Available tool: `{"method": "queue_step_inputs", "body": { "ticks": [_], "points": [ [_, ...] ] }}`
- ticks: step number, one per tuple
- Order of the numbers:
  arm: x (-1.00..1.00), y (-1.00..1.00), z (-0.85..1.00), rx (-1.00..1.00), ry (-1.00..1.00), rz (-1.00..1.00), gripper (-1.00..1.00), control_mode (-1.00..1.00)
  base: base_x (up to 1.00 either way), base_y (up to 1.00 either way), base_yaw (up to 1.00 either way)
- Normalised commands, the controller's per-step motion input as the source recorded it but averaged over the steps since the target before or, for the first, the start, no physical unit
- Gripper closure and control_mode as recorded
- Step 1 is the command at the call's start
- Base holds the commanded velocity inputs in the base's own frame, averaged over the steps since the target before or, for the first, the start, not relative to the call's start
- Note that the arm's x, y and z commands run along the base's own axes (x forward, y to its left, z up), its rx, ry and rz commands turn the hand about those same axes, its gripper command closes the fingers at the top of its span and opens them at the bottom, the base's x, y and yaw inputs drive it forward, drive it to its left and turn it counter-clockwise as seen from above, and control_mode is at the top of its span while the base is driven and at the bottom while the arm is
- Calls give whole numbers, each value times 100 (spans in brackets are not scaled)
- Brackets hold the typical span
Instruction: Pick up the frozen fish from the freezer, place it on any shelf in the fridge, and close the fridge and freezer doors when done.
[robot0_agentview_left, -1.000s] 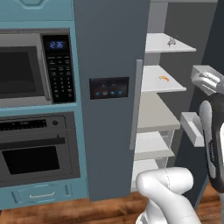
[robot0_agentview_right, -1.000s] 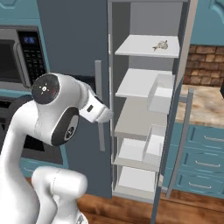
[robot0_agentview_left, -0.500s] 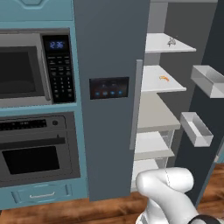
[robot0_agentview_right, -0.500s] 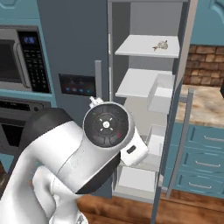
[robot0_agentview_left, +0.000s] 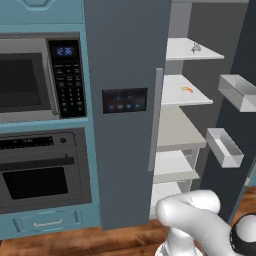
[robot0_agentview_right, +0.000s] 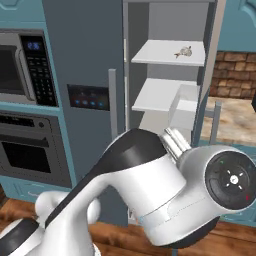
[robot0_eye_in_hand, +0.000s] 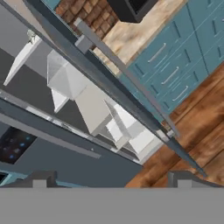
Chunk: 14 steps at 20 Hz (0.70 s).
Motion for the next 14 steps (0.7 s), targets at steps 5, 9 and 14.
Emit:
{"method": "queue_step_inputs", "body": {
  "ticks": [5,9,14],
  "points": [
    [100,-99,-41,0,0,6,-100,-100,0,0,0],
    [98,-87,-81,-3,0,9,-100,-100,0,0,0],
    [53,-28,-16,0,0,0,-100,-100,0,0,0]
  ]
}}
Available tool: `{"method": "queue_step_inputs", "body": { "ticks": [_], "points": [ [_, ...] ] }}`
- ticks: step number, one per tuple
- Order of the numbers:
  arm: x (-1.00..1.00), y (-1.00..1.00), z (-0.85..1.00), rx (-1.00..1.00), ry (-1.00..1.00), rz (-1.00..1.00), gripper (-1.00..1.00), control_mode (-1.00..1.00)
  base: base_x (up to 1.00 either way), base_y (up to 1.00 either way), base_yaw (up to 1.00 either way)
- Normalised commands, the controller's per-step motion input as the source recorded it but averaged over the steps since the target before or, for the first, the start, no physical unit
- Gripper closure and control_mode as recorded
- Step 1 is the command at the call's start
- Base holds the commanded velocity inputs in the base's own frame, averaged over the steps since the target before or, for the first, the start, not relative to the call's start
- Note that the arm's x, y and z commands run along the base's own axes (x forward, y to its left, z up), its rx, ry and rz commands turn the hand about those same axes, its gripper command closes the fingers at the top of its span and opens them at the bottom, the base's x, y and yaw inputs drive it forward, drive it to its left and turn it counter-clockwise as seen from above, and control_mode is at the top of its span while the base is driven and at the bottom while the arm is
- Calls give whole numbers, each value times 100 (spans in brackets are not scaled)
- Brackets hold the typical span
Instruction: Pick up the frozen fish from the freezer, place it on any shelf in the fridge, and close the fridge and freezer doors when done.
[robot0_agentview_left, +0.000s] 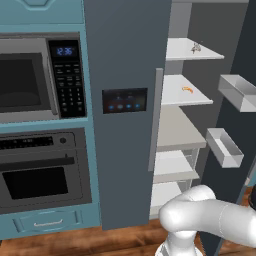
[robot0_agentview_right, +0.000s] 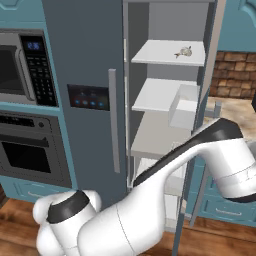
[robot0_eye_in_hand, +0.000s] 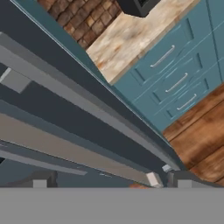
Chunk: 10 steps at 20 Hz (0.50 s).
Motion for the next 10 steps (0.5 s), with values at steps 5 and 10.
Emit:
{"method": "queue_step_inputs", "body": {
  "ticks": [5,10],
  "points": [
    [78,-10,-53,-3,-5,-12,-100,-100,0,0,0],
    [38,-40,-13,-1,-4,-3,-100,-100,0,0,0]
  ]
}}
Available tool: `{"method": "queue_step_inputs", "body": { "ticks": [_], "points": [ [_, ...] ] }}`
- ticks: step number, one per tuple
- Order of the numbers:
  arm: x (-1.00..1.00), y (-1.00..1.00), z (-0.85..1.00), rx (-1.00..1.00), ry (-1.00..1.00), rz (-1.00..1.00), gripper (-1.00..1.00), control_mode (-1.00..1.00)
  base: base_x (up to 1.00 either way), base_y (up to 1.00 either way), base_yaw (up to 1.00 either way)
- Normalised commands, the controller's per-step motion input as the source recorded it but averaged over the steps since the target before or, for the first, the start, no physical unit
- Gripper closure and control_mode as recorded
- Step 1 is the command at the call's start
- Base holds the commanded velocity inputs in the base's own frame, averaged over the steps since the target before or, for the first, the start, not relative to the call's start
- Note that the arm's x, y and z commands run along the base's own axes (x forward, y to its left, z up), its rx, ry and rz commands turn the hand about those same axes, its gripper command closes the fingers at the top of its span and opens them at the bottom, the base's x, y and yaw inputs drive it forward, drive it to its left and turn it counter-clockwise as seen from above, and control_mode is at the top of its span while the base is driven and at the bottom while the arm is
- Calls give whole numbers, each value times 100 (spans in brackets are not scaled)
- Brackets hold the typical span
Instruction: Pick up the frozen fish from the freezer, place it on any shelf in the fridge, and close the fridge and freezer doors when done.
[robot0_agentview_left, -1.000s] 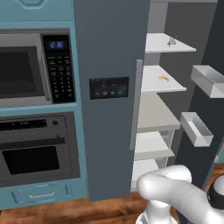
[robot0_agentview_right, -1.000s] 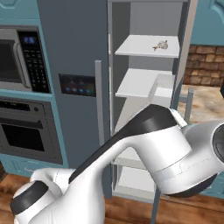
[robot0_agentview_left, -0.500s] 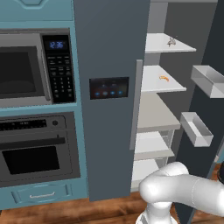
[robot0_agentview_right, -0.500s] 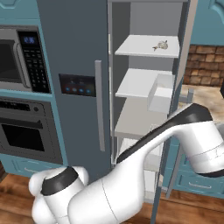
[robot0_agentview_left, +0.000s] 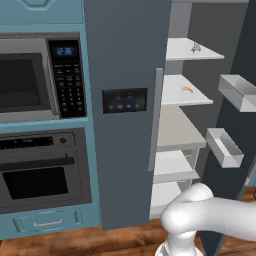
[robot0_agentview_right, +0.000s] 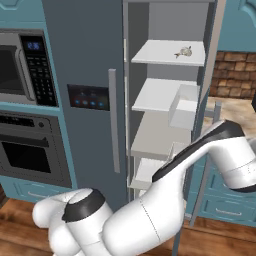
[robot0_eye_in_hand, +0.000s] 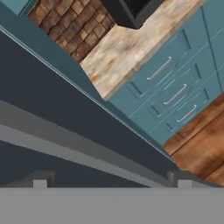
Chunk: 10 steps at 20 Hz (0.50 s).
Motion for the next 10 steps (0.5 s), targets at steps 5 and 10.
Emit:
{"method": "queue_step_inputs", "body": {
  "ticks": [5,10],
  "points": [
    [27,-25,-3,0,0,0,-100,-100,0,0,0],
    [54,0,-4,0,0,0,-100,-100,0,0,0]
  ]
}}
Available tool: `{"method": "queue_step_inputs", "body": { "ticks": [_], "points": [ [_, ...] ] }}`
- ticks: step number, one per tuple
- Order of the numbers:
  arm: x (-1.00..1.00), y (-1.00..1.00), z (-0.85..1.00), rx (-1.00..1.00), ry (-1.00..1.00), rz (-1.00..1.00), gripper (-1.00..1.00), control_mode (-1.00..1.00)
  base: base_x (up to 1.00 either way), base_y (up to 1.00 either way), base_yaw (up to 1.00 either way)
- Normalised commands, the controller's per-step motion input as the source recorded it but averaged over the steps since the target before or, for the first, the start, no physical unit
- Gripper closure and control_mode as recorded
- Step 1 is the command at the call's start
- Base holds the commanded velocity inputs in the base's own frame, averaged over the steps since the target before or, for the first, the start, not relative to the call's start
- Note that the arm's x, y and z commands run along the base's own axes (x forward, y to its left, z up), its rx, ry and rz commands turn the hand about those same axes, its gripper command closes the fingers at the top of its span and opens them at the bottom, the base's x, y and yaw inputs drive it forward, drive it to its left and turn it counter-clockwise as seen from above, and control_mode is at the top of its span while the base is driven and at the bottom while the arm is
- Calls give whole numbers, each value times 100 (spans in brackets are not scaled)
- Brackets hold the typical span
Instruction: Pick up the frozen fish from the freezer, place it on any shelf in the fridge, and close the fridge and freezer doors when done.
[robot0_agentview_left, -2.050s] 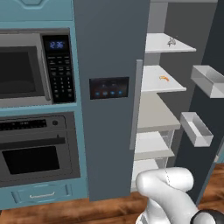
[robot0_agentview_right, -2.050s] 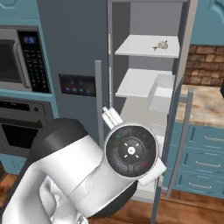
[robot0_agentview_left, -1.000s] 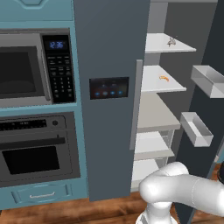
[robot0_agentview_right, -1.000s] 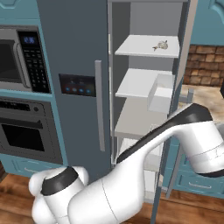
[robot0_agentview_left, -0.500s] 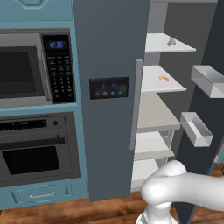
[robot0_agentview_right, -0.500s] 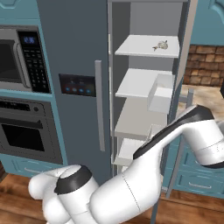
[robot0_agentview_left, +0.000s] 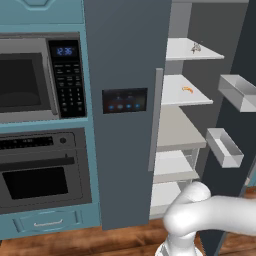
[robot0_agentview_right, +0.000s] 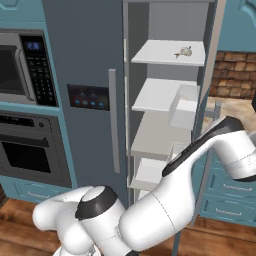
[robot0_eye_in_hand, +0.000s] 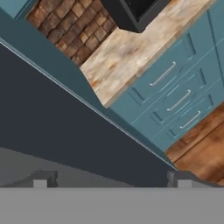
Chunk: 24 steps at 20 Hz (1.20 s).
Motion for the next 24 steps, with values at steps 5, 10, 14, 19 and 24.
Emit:
{"method": "queue_step_inputs", "body": {
  "ticks": [5,10,14,19,24],
  "points": [
    [46,-10,-5,0,0,3,-100,-100,0,0,0],
    [37,1,0,0,0,5,-100,-100,0,0,0],
    [42,51,0,0,-5,10,-100,-100,0,0,0],
    [61,100,0,2,-12,14,-100,-100,0,0,0],
    [82,100,7,6,-13,13,-100,-100,0,0,0]
  ]
}}
